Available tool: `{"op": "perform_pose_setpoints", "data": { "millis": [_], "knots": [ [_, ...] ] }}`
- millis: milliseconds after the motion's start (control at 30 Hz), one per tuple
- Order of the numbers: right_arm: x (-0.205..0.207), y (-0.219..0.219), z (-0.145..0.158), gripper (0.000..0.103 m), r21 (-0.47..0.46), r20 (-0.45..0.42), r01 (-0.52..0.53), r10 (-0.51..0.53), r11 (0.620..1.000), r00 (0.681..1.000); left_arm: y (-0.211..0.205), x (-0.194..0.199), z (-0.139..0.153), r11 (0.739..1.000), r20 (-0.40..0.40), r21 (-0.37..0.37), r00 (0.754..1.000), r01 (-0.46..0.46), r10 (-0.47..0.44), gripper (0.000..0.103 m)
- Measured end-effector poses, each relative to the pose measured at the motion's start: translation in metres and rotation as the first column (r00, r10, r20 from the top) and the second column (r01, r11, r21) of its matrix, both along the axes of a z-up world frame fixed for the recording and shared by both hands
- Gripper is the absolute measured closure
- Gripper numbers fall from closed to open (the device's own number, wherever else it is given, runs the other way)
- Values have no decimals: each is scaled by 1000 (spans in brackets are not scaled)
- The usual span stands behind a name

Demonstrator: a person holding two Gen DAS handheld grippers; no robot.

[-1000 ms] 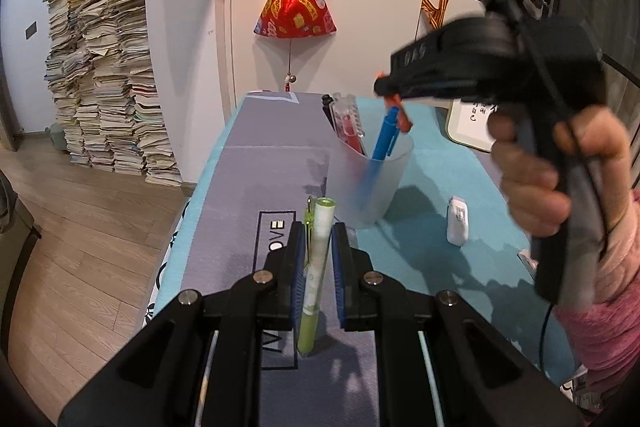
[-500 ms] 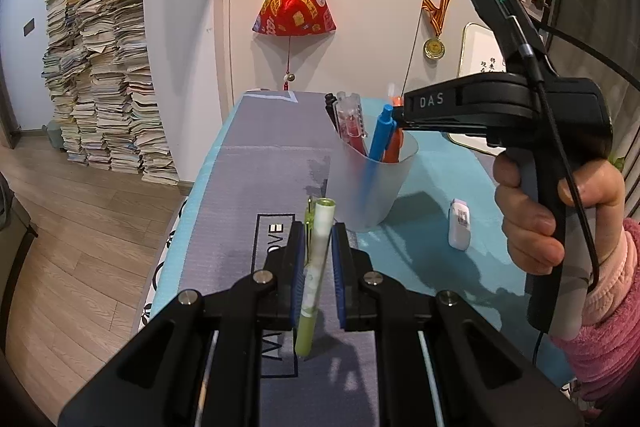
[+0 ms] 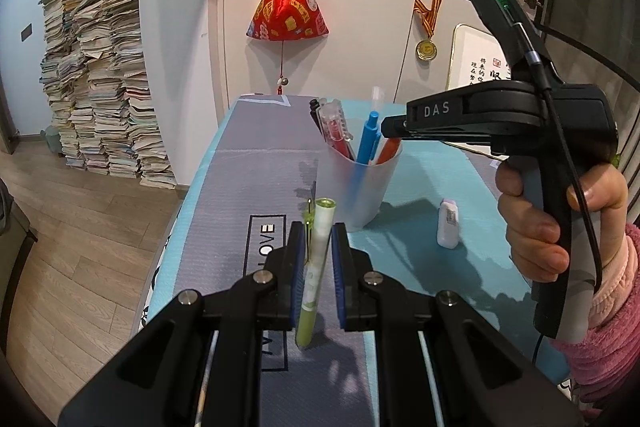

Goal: Organize stationery
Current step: 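Drop highlighter into cup with right tool while left tool lowers green pen in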

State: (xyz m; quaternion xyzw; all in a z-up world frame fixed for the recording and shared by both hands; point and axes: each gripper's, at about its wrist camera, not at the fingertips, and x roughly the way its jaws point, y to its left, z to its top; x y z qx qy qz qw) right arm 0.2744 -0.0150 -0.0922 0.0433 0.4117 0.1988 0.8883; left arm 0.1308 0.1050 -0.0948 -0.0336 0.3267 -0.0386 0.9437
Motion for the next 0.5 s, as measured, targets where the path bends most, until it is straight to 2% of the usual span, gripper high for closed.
{"op": "perform_pose_setpoints", "data": {
  "millis": [333, 500],
  "knots": [
    [-12, -19, 10, 90, 32, 11, 18, -18, 999, 1000, -11, -7, 6, 1000, 15, 15, 1000, 13, -14, 92],
    [-25, -37, 9, 90, 16, 14, 40, -40, 999, 999, -18, -9, 9, 999, 19, 26, 1000, 21, -21, 92]
  ]
}}
